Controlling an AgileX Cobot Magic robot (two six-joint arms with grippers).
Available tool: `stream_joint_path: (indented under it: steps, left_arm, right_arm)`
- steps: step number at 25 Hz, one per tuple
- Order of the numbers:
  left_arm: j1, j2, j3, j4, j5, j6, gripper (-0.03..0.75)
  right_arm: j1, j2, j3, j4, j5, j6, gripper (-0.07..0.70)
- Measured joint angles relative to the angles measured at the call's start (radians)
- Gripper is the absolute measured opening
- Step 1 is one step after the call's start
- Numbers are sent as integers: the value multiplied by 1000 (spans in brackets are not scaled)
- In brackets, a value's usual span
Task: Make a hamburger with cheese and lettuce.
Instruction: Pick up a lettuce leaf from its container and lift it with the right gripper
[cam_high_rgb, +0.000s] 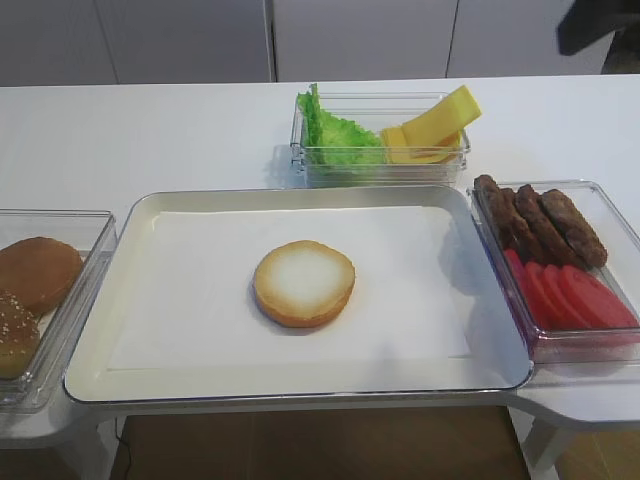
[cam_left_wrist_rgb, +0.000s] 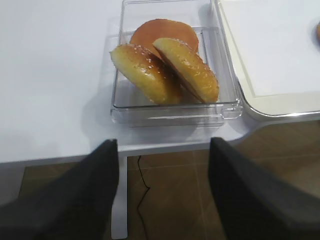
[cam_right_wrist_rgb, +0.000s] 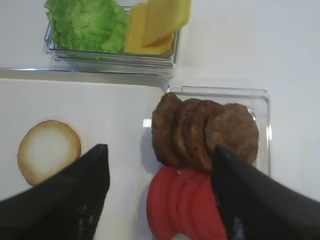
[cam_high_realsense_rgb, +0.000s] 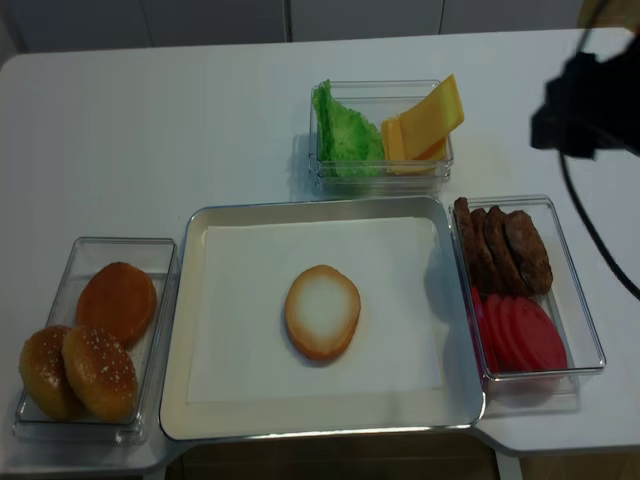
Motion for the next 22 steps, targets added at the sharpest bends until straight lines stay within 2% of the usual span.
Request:
stream_joint_path:
  steps: [5, 10, 13, 18, 22]
  left_arm:
    - [0, 0, 0, 0, 0, 0, 422]
    - [0, 0, 0, 0, 0, 0, 422]
    - [0, 0, 0, 0, 0, 0, 422]
    - [0, 0, 0, 0, 0, 0, 422]
    - [0, 0, 0, 0, 0, 0, 422]
  right_arm:
    - [29, 191, -110, 90, -76, -82, 497]
    - [29, 380, -184, 339, -196, -291, 497]
    - [30, 484, -219, 495, -246, -420, 497]
    - [30, 656, -302, 710, -275, -570, 497]
    - [32, 767, -395, 761, -287, -599, 497]
